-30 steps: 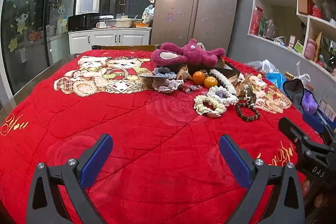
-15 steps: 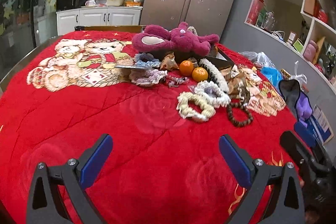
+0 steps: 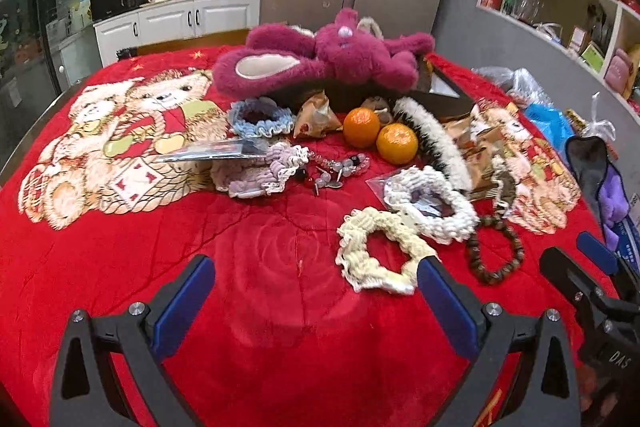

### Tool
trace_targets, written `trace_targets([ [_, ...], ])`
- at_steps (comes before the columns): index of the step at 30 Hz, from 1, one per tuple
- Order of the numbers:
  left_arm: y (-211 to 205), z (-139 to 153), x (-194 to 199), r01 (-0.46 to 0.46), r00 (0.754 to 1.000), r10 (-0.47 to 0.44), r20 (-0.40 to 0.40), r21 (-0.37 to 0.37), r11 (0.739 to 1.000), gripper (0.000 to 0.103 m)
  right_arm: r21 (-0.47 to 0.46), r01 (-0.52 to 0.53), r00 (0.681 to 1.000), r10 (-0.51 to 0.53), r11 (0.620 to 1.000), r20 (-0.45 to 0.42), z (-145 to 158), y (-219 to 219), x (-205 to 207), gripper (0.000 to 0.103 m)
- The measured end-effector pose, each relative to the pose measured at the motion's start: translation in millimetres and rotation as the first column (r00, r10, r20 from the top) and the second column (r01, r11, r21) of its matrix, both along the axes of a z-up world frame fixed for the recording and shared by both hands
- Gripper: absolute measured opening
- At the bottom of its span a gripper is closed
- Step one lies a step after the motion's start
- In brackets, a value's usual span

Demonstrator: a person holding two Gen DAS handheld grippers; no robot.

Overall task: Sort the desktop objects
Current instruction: 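Move both tools over the scattered accessories on the red quilt, then grasp the brown bead bracelet with the right tool while the left tool grasps the cream scrunchie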

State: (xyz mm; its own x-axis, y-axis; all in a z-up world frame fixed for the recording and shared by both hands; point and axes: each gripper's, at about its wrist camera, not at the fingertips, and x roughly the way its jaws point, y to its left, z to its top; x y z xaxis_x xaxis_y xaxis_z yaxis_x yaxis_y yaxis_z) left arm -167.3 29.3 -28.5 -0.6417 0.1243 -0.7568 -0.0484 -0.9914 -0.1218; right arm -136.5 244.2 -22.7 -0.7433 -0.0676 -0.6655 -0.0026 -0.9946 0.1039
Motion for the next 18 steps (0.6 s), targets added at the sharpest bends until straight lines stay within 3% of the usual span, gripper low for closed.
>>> trace_targets([
  [5,0.8,-14.5,-22.2,0.004,0.999,-0.002,0.054,-0.037,0.999,0.103,-0.009,0.024,0.997,-0.023,1.000,0.069,-15.4,8.3,-24.6,0.103],
  [10,-3.0,-27.3,-33.0,-0.026,0.997,0.029,0.066,-0.048,0.999,0.103,-0.083,0.036,0.991,-0.025,0.996,0.133,-38.1,10.9,-44.8,0.103],
  [15,10.8,-31.0,-36.6,-0.003,0.997,0.012,0.071,-0.126,0.992,0.103,-0.031,0.035,0.982,-0.029,0.999,0.188,-47.4,2.6,-52.3,0.103],
  [18,8.2,-31.6,-35.8,-0.008,0.997,0.016,0.072,-0.109,0.994,0.103,0.007,0.034,0.979,-0.035,0.999,0.200,-49.2,-2.1,-53.2,0.103],
])
